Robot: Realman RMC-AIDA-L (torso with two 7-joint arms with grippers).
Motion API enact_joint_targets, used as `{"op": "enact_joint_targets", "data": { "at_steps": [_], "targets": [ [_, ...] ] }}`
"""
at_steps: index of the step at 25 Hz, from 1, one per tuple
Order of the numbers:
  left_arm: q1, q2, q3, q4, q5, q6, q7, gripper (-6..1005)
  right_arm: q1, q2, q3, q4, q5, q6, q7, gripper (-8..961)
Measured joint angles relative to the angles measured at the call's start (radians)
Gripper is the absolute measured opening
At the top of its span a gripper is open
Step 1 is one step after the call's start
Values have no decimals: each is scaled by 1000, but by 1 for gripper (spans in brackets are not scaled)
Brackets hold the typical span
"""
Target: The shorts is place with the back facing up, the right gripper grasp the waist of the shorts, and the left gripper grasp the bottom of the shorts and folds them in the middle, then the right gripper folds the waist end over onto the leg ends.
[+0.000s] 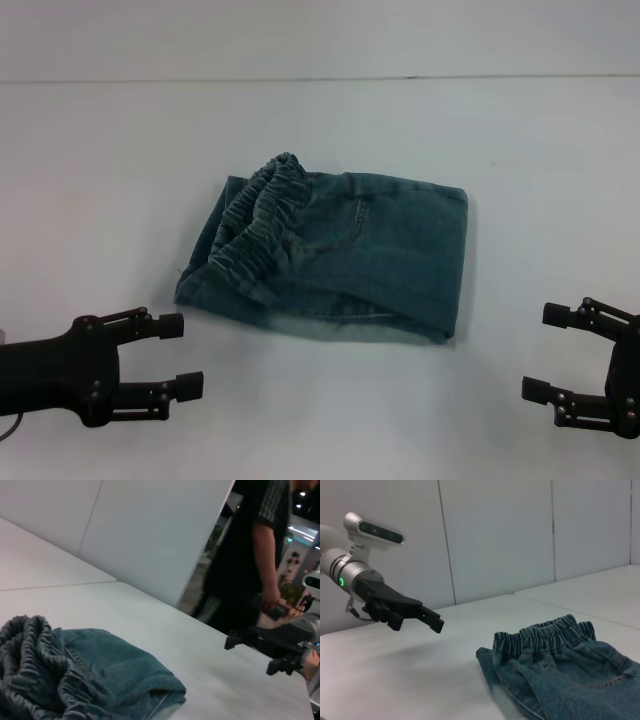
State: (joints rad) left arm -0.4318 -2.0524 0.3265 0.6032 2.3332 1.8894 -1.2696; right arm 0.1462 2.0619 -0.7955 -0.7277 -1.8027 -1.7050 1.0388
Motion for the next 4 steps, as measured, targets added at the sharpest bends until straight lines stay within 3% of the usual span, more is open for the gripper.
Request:
{"op": "enact_joint_targets", "data": {
  "at_steps": [4],
  "targets": [
    [0,-1,10,1,2,-3,0,887,0,0,3,0,-1,-1,-1,924]
  ]
}}
